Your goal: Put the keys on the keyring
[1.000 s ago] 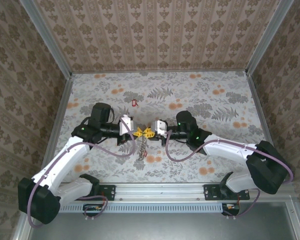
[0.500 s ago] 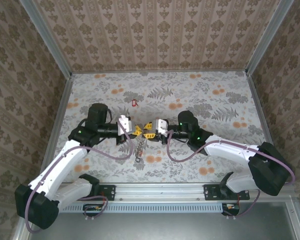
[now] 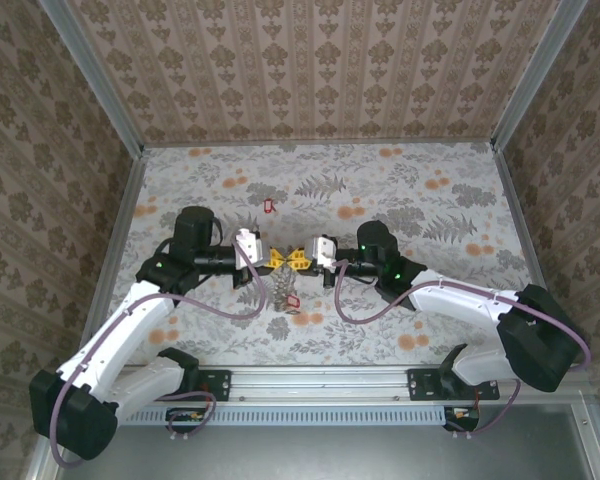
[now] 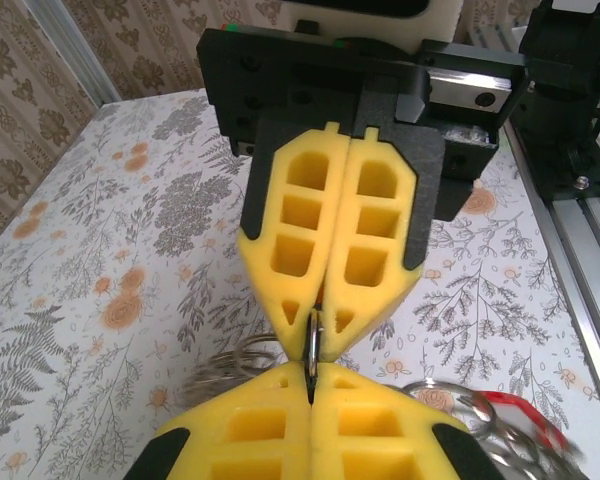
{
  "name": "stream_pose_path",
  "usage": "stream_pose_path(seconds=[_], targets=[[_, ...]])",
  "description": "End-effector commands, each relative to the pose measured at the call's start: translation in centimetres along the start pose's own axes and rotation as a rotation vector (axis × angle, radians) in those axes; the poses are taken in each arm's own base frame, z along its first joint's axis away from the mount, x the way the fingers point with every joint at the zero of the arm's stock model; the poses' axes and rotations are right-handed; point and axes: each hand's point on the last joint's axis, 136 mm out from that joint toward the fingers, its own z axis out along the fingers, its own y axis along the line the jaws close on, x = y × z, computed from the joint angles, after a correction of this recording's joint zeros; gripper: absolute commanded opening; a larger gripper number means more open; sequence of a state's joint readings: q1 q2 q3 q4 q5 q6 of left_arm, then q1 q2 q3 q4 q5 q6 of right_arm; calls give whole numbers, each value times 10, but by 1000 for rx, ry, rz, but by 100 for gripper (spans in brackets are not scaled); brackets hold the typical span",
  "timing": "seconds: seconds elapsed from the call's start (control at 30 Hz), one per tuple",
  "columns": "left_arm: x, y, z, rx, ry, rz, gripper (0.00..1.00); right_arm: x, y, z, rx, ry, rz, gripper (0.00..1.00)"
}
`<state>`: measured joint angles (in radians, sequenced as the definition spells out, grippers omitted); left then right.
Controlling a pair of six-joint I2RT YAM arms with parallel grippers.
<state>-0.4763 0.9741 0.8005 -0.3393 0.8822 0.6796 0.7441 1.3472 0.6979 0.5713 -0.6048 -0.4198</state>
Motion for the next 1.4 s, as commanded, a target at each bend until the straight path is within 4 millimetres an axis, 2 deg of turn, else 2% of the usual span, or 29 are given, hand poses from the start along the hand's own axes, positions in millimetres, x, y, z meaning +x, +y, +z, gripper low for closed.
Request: stream_pose_path(seconds=[0.0,0.07,0.13,0.2,0.33,0.47,0.57,0.67,0.77,0.87,0.97,1.0,1.1,1.17,1.37], targets=[[-7,0,0,10,-37,2,0,-9,2,-3,-13,-21,-18,0],[-5,0,1,16,-27,-15,2,-9,3,-3,-15,-19,-19,0],[-2,0,2,26,-16,-32,12,-9,3,-3,-17,-18,-23,0],[-1,-1,4,37,-13,-40,17,-10,3,-3,-21,-15,-26,0],[0,0,6,45,-10,-42,16,-11,3,-3,-28,-12,-33,0],[1,-2,7,56,-8,-38,8,-12,4,-4,-32,-16,-32,0],[3,-3,9,62,-6,-44,16,-12,6,-4,-37,-17,-31,0],[3,-6,10,78,-6,-48,19,-10,7,-4,-42,-13,-26,0],[3,-8,10,89,-14,-46,16,-10,7,-3,-46,-14,-28,0],[2,-11,9,101,-16,-38,0,-10,7,-3,-45,-15,-30,0],[2,-11,9,103,-9,-30,0,-11,5,-3,-36,-18,-31,0],[3,-10,9,97,-4,-30,0,-12,3,-3,-25,-20,-28,3],[5,-6,7,64,12,-19,0,-13,-5,-5,33,-35,-27,34],[7,0,6,22,34,-14,0,-12,-10,-7,70,-36,-28,46],[17,5,-9,-36,132,1,0,-5,-21,-9,146,-20,-40,53]])
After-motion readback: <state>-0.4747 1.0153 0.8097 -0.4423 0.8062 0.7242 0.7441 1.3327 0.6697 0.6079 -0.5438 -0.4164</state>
